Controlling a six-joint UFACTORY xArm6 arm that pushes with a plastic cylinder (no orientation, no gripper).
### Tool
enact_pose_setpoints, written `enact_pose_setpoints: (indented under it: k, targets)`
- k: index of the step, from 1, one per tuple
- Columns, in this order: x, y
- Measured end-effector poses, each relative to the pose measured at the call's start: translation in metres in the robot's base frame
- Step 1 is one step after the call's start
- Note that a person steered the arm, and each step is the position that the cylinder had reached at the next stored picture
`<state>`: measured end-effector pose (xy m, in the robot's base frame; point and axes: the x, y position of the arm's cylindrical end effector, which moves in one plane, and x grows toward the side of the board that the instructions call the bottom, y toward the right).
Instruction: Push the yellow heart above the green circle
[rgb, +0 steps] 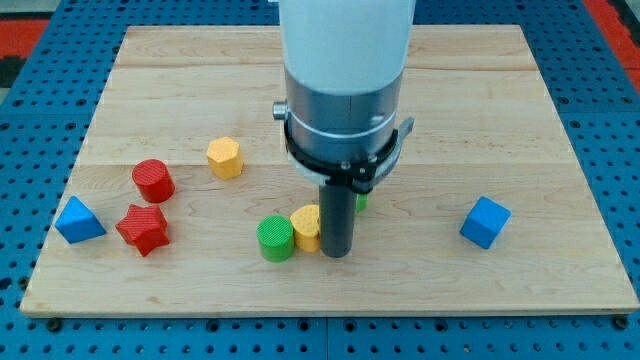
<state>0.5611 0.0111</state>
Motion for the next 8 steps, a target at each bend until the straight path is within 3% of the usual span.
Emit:
enact_pose_setpoints:
  k: [1, 3, 5, 7, 8]
  targets:
    - [-0.009, -0.021]
    - [-0.079, -0.061]
    - [-0.071, -0.078]
    - [-0.055, -0.034]
    - [-0.067, -0.049]
